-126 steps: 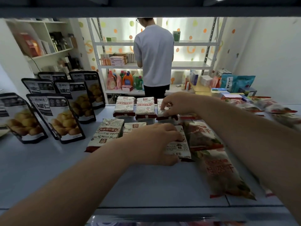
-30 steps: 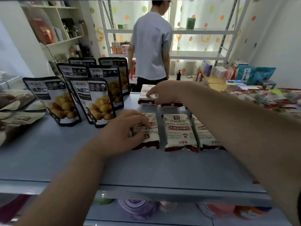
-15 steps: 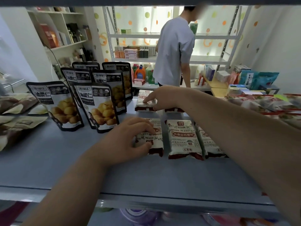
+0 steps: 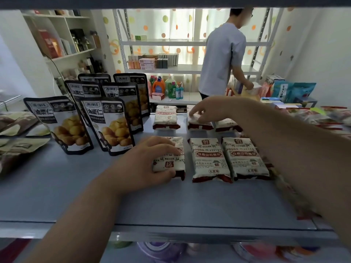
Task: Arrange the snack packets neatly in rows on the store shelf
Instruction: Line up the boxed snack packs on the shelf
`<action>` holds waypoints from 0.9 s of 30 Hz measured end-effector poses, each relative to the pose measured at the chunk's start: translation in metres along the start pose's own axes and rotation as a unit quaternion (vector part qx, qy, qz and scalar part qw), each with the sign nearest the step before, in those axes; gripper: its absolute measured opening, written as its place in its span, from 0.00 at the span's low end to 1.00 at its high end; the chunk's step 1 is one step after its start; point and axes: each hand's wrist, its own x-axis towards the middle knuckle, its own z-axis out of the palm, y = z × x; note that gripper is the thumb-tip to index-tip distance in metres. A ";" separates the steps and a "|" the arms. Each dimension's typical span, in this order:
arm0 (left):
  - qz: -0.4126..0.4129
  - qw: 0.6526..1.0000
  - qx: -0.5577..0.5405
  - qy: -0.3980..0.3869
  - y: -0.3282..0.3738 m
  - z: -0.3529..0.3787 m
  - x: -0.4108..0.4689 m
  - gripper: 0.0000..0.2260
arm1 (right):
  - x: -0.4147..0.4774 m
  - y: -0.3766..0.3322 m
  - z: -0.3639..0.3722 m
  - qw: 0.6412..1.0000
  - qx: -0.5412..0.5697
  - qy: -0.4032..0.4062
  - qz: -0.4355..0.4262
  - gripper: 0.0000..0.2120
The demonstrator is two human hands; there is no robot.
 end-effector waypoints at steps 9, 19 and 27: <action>-0.004 1.000 -0.009 -0.001 0.002 0.000 -0.001 0.21 | -0.014 -0.005 0.008 0.999 -0.019 0.051 0.001 0.21; 0.006 1.000 -0.005 -0.003 0.002 0.000 -0.001 0.20 | -0.102 -0.035 0.025 0.994 -0.037 -0.087 -0.058 0.51; 0.002 1.000 -0.010 -0.010 0.004 -0.001 -0.003 0.19 | -0.110 -0.036 0.034 0.998 -0.015 -0.048 -0.038 0.49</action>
